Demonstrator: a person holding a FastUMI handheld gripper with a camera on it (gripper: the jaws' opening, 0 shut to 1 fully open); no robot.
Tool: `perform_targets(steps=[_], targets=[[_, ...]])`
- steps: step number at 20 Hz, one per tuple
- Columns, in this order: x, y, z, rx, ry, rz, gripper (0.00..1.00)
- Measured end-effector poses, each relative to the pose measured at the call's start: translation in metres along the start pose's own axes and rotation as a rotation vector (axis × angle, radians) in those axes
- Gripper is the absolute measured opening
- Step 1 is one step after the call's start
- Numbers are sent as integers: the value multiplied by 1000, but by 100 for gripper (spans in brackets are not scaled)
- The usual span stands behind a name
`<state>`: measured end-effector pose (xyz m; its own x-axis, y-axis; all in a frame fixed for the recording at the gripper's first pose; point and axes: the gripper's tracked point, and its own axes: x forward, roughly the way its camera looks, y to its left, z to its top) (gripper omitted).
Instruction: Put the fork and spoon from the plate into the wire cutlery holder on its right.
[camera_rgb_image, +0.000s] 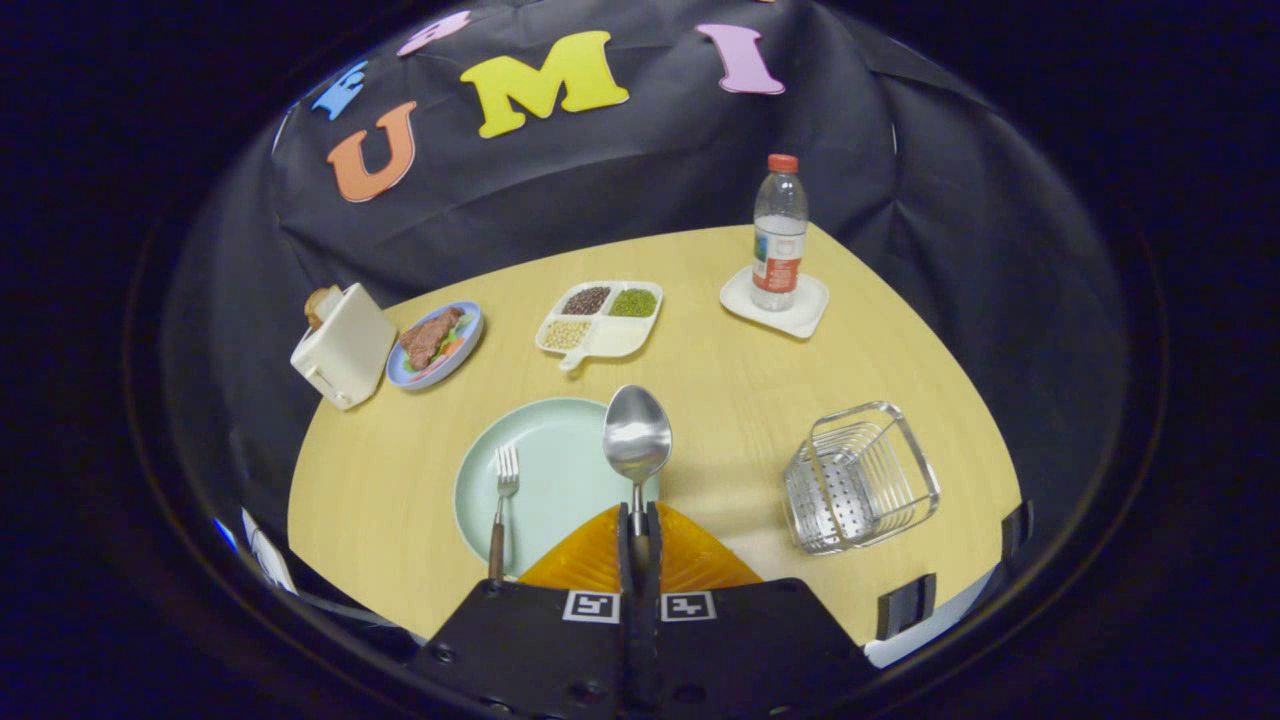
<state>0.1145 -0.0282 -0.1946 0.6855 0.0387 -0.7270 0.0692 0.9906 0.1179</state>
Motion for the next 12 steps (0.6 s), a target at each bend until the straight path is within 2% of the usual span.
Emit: perform_targets(steps=[6,12], targets=[[-34,-58,3,41,-55,-35,0],[-37,-106,-9,57,-32,-78,1]])
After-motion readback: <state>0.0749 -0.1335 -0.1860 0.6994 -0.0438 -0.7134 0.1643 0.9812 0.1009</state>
